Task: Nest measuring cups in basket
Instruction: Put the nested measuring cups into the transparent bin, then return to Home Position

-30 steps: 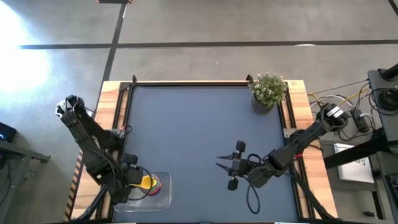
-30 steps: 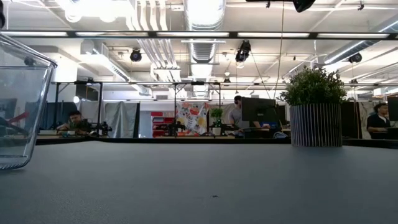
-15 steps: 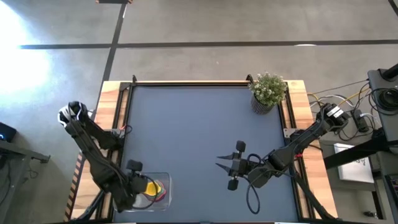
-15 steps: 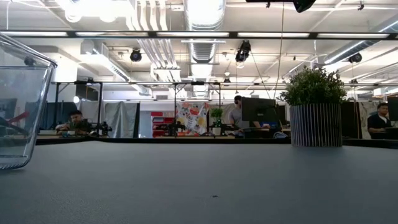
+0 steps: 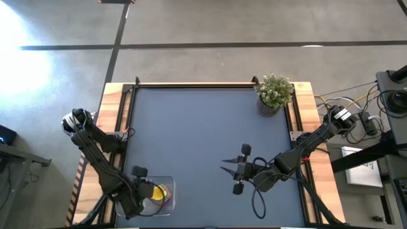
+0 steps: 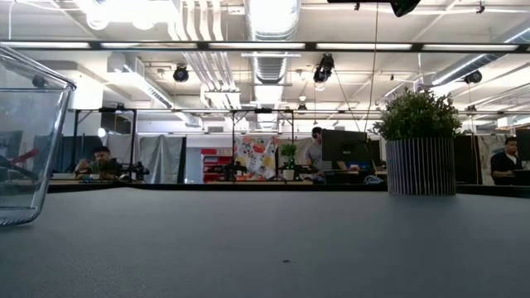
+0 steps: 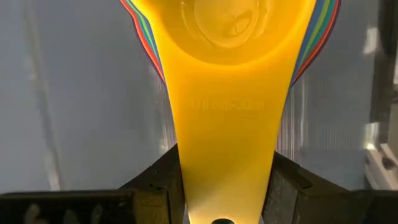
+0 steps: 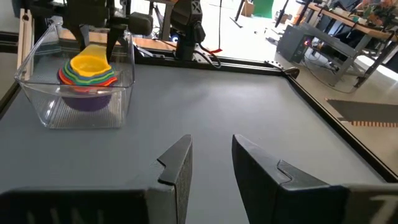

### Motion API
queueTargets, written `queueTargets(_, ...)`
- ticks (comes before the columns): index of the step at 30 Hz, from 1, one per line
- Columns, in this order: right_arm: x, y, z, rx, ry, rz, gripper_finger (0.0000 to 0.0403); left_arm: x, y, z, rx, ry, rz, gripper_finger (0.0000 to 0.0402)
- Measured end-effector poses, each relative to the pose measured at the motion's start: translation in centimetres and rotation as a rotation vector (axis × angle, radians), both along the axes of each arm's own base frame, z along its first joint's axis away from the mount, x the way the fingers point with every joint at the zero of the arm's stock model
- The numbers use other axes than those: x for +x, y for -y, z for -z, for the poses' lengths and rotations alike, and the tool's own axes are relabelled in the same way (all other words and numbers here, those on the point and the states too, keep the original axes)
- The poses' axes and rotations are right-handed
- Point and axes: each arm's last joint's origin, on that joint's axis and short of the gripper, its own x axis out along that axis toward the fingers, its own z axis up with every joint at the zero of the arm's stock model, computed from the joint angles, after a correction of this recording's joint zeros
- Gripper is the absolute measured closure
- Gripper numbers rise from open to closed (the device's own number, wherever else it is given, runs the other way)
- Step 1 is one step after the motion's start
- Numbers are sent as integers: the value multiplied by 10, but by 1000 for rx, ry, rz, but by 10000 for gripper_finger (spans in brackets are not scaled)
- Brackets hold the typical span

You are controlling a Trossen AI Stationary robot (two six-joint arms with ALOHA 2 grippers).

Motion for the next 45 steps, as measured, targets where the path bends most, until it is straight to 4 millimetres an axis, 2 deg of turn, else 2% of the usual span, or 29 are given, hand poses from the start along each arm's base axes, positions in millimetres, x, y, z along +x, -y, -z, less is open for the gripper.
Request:
queueTargets(11,0,0,0,0,0,0,301,-2,-2,16,-41,-22,-38,272)
queueTargets(18,0,0,0,0,0,0,301,-4,-2,18,-64,-63,-61,116)
queueTargets(21,0,0,0,0,0,0,301,-5,-2,18,-75,-92,-61,78)
queueTargets(24,0,0,0,0,0,0,301,-9,-4,13,-85,-207,-54,68)
queueTargets(28,0,0,0,0,0,0,301,-11,-9,-15,-20,-312,-61,77)
queueTargets(31,0,0,0,0,0,0,301,-9,-10,-49,54,-256,-48,90)
queueTargets(35,1,1,0,-3,-1,3,301,6,-5,-102,116,126,22,118)
queueTargets(38,0,2,1,-4,-4,6,301,16,-2,-139,101,364,133,155)
queueTargets(41,-1,3,5,-9,-13,6,301,19,-9,-171,57,515,198,207)
queueTargets(45,-1,3,5,-12,-18,-7,301,15,-24,-200,25,716,273,291)
